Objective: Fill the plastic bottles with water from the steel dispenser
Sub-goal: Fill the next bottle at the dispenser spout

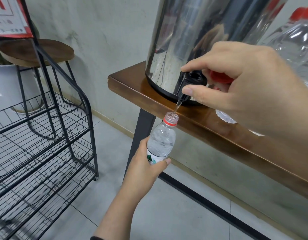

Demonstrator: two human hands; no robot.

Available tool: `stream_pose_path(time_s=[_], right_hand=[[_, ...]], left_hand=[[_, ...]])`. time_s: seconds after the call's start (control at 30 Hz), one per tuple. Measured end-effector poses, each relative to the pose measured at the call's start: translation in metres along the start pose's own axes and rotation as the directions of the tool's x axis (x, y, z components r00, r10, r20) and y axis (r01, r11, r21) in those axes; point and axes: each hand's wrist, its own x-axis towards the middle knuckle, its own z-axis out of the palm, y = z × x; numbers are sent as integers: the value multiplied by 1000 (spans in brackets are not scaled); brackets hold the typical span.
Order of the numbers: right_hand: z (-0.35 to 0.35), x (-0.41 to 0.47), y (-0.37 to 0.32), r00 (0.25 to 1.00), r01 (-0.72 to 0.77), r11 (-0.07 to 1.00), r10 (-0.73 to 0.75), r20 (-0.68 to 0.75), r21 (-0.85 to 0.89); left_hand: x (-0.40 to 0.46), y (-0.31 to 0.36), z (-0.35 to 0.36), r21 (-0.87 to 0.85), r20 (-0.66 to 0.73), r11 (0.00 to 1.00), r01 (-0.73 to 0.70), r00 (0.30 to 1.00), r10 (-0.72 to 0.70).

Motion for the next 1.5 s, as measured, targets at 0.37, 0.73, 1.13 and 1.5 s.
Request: stream_pose_path(time_s=[0.37,0.73,1.13,1.5], right_hand=[[-1,-1,-1,1000,8,1000,-8,-3,-4],[4,0,1,998,42,997,-45,-41,-63],[6,-1,1,995,66,996,-70,-69,-58],[5,0,2,989,94,991,-104,-107,-100]], left_hand=[[0,-1,0,-3,0,1000,4,1000,-4],[0,-3,0,11,4,1000,9,1000,-9],[1,-3,0,11,-4,1000,4,1000,-4],[1,-1,-1,10,-4,1000,-3,1000,3]])
